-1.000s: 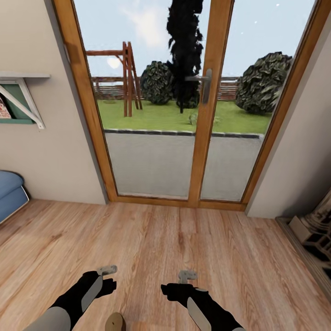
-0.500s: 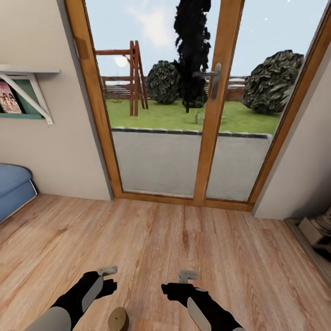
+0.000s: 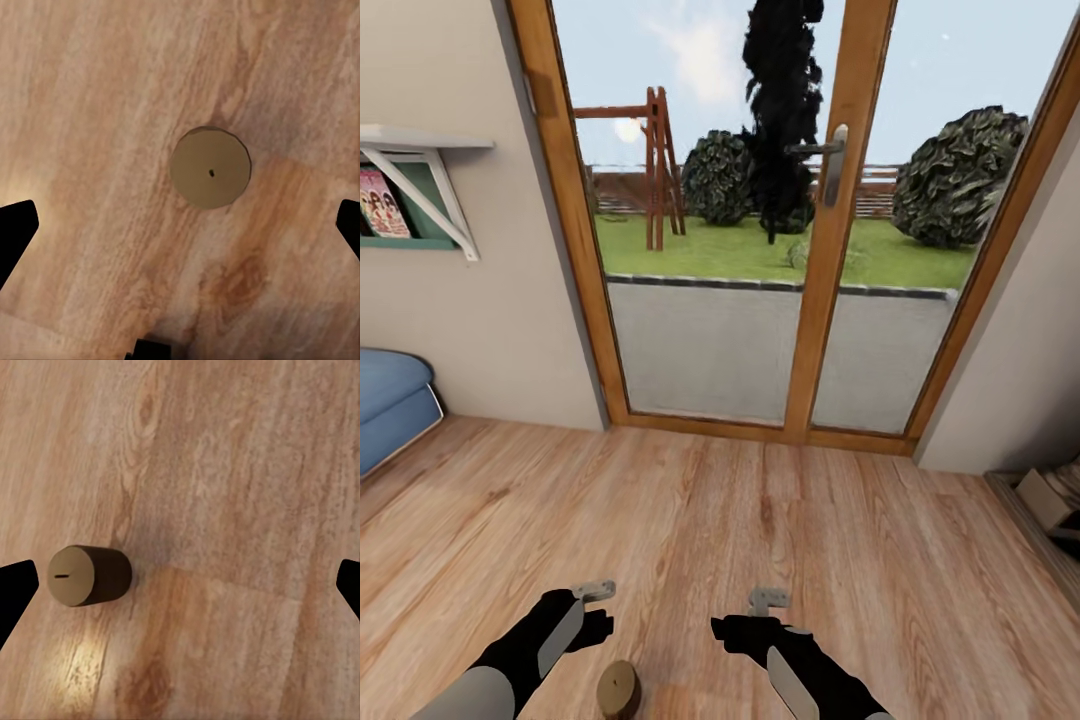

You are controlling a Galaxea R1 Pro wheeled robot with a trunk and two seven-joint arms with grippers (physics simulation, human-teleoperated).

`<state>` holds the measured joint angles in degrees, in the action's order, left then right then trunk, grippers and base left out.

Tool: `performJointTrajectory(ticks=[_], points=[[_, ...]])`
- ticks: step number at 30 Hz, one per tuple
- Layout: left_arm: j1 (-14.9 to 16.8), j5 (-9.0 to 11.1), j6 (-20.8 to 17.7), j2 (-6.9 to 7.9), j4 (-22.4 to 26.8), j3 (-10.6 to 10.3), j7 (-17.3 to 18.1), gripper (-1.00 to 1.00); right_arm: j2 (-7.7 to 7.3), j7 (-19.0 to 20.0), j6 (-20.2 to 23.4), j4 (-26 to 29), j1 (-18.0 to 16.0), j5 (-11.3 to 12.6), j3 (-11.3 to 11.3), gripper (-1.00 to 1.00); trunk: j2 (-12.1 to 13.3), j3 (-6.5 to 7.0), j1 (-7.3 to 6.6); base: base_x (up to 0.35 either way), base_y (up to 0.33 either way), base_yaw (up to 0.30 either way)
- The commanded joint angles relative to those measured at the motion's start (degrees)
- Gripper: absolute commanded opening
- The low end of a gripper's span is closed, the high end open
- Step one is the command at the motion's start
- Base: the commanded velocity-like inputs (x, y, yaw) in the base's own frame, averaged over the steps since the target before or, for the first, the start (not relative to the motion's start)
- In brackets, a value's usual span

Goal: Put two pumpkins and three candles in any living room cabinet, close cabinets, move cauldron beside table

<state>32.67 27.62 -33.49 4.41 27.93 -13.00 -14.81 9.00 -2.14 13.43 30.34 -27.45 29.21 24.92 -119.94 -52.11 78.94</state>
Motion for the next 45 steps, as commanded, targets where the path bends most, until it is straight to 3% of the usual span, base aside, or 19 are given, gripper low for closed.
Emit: performJointTrajectory(ticks=[1,22,27,29,33,35,37,45], points=[[0.0,0.6,-0.2,0.04,0.1,-0.4,-0.5,1.00,-0.03,-0.2,0.2,0.1,0.0,0.4,0.2,1.00,-0.4,-0.24,0.22,0.000,0.000,0.105],[0.0,0.6,-0.2,-0.49,0.0,-0.6,-0.5,1.00,-0.08,0.2,0.3,0.3,-0.1,0.4,0.3,1.00,-8.9,-4.01,4.83,0.000,0.000,0.049],[0.0,0.6,-0.2,-0.70,0.2,-0.7,-0.5,1.00,-0.26,0.2,1.7,4.5,-0.1,0.5,-0.1,1.00,-10.9,-4.90,5.93,0.000,0.000,0.000],[0.0,0.6,-0.2,-0.99,0.3,-0.7,-0.5,1.00,-0.85,0.0,4.2,7.1,0.0,0.6,-0.3,1.00,-11.7,-5.26,6.37,0.000,0.000,0.000],[0.0,0.6,-0.2,-1.91,0.3,-0.8,-0.5,1.00,-3.59,-1.5,13.8,14.3,0.0,0.7,-1.0,1.00,-13.3,-5.98,7.25,0.000,0.000,0.000],[0.0,0.6,-0.2,-2.32,0.4,-0.8,-0.5,1.00,-5.71,-3.2,17.9,18.7,0.0,0.9,-2.4,1.00,-14.1,-6.34,7.68,0.000,0.000,0.000],[0.0,0.5,-0.2,-2.57,0.4,-0.8,-0.5,1.00,-6.71,-4.2,20.1,21.2,0.0,0.9,-4.1,1.00,-14.9,-6.70,8.12,0.000,0.000,0.000],[0.1,0.4,-0.2,-2.67,0.4,-0.9,-0.7,1.00,-7.26,-4.9,22.7,22.7,0.0,0.7,-5.6,1.00,-18.1,-8.13,9.88,0.000,0.000,0.000]])
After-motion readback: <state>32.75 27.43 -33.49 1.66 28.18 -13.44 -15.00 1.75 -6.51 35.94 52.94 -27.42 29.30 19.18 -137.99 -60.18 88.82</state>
